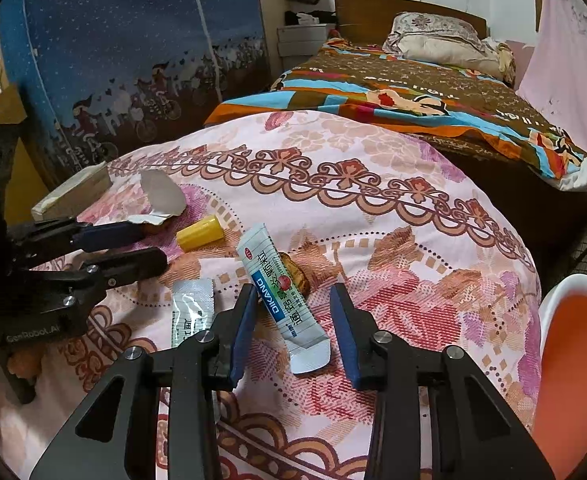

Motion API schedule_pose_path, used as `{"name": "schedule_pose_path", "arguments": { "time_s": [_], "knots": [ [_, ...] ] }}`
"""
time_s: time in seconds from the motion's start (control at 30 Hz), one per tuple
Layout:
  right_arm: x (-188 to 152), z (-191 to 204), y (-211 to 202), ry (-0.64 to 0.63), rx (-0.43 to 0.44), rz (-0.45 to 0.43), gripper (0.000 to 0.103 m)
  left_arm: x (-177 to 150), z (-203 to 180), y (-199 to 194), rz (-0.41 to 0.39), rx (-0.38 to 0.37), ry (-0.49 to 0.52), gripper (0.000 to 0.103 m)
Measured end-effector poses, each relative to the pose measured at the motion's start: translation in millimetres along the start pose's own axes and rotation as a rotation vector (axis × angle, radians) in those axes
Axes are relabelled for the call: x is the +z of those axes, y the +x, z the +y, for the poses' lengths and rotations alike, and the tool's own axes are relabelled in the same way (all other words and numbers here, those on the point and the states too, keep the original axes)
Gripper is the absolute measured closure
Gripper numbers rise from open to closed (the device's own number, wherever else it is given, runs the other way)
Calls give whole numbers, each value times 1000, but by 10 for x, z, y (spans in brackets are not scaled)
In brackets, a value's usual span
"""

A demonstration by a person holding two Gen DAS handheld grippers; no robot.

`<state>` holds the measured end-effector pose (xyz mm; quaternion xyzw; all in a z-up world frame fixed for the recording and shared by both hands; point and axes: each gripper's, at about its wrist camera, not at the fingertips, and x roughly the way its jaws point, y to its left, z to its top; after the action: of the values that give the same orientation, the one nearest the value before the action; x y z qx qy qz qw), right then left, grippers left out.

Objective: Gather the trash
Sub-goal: 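Grasp the brown nut shell with the left tool while the right tool grasps the toothpaste tube, then carry both items over the orange basin and open both tools to drop them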

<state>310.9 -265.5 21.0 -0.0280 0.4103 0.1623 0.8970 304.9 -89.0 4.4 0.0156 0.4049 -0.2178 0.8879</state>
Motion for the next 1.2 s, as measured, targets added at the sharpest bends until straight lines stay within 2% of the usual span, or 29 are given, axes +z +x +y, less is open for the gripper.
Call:
{"name": "schedule_pose_path", "arguments": {
  "time_s": [0.2,0.37,0.43,0.5,0.53,0.57,0.7,0.77,0.83,1.03,1.2],
  "knots": [
    [3,8,-1,3,-9,-3,70,95,70,69,-1,42,-54,76],
    [3,1,0,2,-9,-2,70,137,25,153,14,80,-35,79],
    [-7,11,3,1,-12,-1,70,129,3,159,14,93,-24,83],
    [-7,28,18,-4,-20,3,70,117,-1,150,10,96,-22,95],
    [-9,37,22,-6,-23,3,70,107,-7,147,9,98,-23,97],
    [-9,39,23,-7,-25,3,70,92,-12,136,6,95,-23,100],
    [-9,48,16,-3,-26,-6,75,0,-68,52,-11,74,-18,100],
    [-15,51,5,0,-16,-12,85,-34,-83,-2,-25,61,-17,101],
    [-20,55,-15,1,-11,-23,88,-57,-86,-38,-35,49,-24,101],
    [-28,71,-107,-3,-4,-74,90,-99,-77,-165,-85,5,-43,101],
    [-29,57,-166,6,4,-107,90,-127,-136,-282,-138,1,-43,101]
  ]
}}
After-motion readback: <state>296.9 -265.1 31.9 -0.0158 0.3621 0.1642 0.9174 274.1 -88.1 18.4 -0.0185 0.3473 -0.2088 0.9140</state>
